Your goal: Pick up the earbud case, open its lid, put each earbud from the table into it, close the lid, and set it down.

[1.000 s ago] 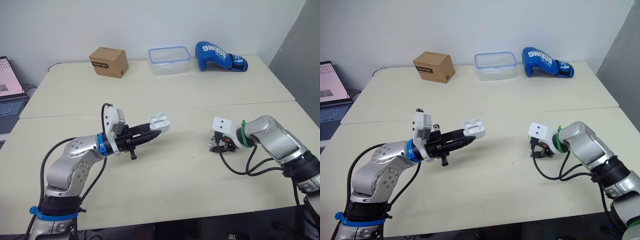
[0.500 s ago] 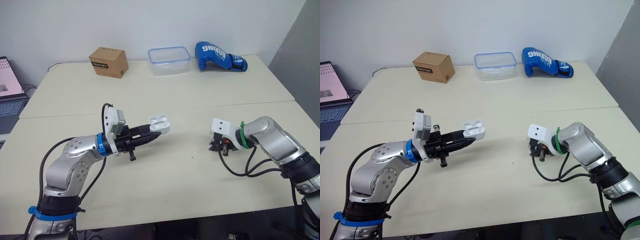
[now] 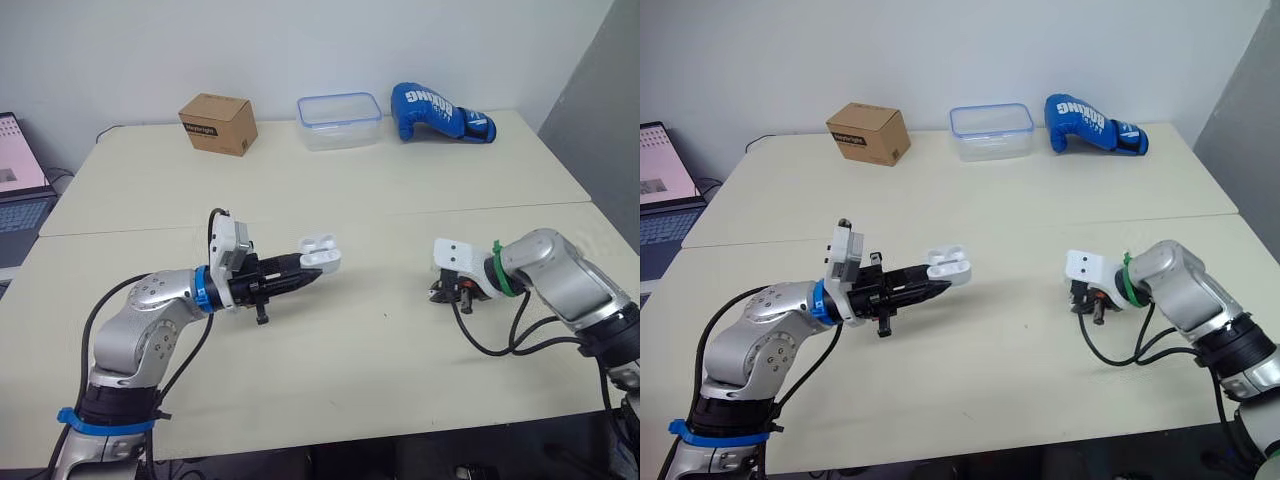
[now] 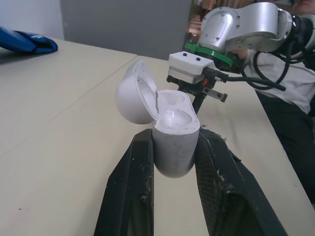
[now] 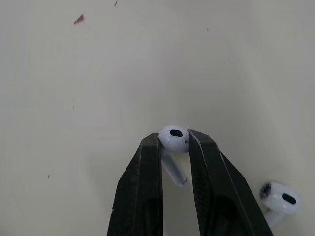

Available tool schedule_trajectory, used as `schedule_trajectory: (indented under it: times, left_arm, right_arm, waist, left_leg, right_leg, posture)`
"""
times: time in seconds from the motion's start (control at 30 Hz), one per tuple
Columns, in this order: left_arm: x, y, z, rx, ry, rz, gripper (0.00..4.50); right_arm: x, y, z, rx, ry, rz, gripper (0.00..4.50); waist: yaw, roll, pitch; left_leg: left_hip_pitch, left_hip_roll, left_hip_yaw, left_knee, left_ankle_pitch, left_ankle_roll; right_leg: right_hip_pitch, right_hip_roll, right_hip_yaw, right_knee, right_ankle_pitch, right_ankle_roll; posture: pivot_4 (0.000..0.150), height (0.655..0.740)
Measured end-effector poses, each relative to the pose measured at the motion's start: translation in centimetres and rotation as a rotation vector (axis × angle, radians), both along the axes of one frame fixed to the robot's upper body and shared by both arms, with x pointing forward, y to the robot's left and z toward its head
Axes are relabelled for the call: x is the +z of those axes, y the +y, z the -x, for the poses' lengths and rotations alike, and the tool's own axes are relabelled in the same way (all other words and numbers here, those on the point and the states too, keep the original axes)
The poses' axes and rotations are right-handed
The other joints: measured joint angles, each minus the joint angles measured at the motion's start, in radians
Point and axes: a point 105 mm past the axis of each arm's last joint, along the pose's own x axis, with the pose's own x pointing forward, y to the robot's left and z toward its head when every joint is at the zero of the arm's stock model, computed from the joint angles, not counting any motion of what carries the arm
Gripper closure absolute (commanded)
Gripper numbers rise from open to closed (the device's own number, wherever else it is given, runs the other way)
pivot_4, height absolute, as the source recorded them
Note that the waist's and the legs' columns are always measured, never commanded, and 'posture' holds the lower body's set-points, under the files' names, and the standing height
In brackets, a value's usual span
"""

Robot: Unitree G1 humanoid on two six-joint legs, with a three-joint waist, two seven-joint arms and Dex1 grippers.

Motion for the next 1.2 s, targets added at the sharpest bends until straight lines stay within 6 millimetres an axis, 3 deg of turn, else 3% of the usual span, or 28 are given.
schedule_trajectory:
  times: [0.3, 0.83, 1.0, 1.2]
  left_arm:
    - [0.4, -1.6, 0.3, -0.077, -0.012, -0.007, 3.70]
    - [0.3, -1.6, 0.4, -0.080, -0.011, -0.007, 3.70]
    - [0.2, -1.7, 0.4, -0.083, -0.007, -0.009, 3.70]
    - [0.2, -1.7, 0.4, -0.086, -0.009, -0.009, 3.70]
  right_arm:
    - [-0.6, -0.9, 0.5, 0.065, 0.012, 0.065, 4.11]
    - [-0.6, -1.3, 0.6, 0.134, 0.004, 0.106, 4.11]
    - [-0.5, -1.6, 0.6, 0.131, 0.005, 0.120, 2.46]
    - [-0.4, -1.5, 1.1, 0.133, 0.026, 0.176, 2.46]
  waist:
    - [0.000, 0.000, 0.000]
    - [0.002, 0.000, 0.000]
    - [0.002, 0.000, 0.000]
    - [0.002, 0.000, 0.000]
  left_leg:
    - [0.000, 0.000, 0.000, 0.000, 0.000, 0.000]
    - [0.000, 0.000, 0.000, 0.000, 0.000, 0.000]
    - [0.000, 0.000, 0.000, 0.000, 0.000, 0.000]
    - [0.000, 0.000, 0.000, 0.000, 0.000, 0.000]
  right_leg:
    - [0.000, 0.000, 0.000, 0.000, 0.000, 0.000]
    - [0.001, 0.000, 0.000, 0.000, 0.000, 0.000]
    - [0.001, 0.000, 0.000, 0.000, 0.000, 0.000]
    - [0.001, 0.000, 0.000, 0.000, 0.000, 0.000]
  posture:
    - [0.150, 0.7307]
    - [0.150, 0.7307]
    - [0.150, 0.7307]
    - [0.150, 0.7307]
